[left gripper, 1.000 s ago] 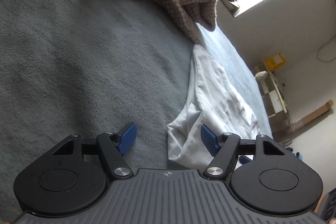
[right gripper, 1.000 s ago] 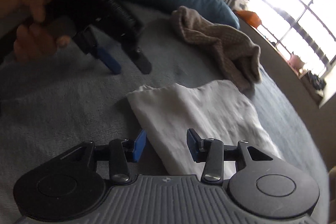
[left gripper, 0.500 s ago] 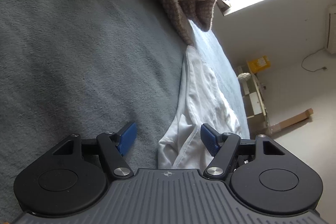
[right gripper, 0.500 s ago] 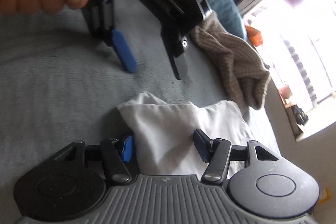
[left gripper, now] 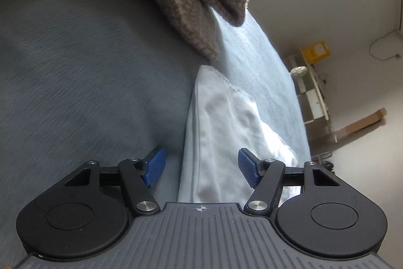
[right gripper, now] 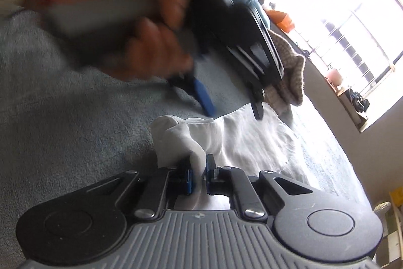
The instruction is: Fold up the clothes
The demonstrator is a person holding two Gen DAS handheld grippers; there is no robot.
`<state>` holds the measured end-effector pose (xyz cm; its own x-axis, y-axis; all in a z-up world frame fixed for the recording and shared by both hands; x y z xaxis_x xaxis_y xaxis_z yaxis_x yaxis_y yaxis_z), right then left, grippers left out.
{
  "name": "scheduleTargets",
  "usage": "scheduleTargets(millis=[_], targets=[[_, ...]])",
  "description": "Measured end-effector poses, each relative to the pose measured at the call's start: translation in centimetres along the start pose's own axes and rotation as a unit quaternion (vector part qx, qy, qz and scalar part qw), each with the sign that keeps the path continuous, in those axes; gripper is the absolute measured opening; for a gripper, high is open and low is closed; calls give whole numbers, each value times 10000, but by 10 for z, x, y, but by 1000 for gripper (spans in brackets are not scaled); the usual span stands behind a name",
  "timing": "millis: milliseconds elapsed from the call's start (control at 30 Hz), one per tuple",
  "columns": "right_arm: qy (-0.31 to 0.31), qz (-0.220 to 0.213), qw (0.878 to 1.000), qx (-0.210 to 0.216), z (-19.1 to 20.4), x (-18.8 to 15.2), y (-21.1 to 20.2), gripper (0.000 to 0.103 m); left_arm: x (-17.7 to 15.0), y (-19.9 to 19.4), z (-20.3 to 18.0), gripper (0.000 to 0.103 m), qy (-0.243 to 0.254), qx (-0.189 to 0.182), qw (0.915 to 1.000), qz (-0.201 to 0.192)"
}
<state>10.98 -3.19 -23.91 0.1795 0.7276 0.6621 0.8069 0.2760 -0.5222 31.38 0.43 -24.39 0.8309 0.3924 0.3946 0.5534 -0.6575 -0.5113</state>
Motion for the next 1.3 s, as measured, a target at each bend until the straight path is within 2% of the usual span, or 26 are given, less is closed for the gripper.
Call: scheduleTargets(millis=[33,100,133,200,267,500,600,700,800,900,1067,1167,1233,1267,1300], targets=[[52,-23,10000,7,-2,0,-1,9,3,6,-2,61,-10,-5,10000,-4],[139,-80,9999,17,-3,2,-5,8,8,16,-3,42,-78,18,10000,-13],[189,-116,9998,20,-5,3,-6,8,9,20,-1,37,-169,68,9998,-19],[319,-190,9993,10,-9,3,-10,8,11,26,-1,10,-281,169,9995,-46],[459,-265,9986,-6,-13,3,-14,8,12,27,-7,3,-222,275,9993,-109],[1392,-617,9882,-175,-39,0,-37,8,21,30,-51,0,189,653,9971,-340],[1920,-847,9771,-358,-58,-5,-51,8,24,36,-86,0,589,827,9940,-409],[2481,-1104,9605,-603,-82,-14,-71,8,21,47,-130,0,1068,952,9888,-415],[3045,-1307,9394,-880,-106,-32,-93,8,6,64,-178,0,1630,1009,9809,-342],[3662,-1438,9118,-1176,-131,-60,-117,8,-20,81,-218,0,2204,951,9706,-175],[4632,-1452,8572,-1717,-165,-123,-157,8,-79,129,-281,0,2965,664,9524,251],[5157,-1279,8219,-2054,-186,-171,-163,8,-126,168,-297,1,3297,533,9400,694],[5551,-1109,7939,-2222,-193,-202,-164,8,-153,185,-294,7,3322,566,9359,1027],[5811,-1032,7760,-2226,-195,-217,-164,8,-163,188,-290,22,3306,568,9350,1147],[6096,-988,7557,-2179,-196,-231,-163,8,-170,188,-287,29,3281,548,9349,1241]])
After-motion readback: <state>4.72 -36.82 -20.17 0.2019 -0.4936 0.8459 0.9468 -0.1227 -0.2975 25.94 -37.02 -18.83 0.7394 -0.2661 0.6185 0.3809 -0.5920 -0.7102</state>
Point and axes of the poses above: each gripper's, at about its wrist camera, not at the fingertips, and y roughly the way its jaws point, z to its left, x to its top, the point moved 10 cm from there along y, roughly the way its jaws point, and after that the axes turned 7 degrees about -z, right-handed, at the moved point
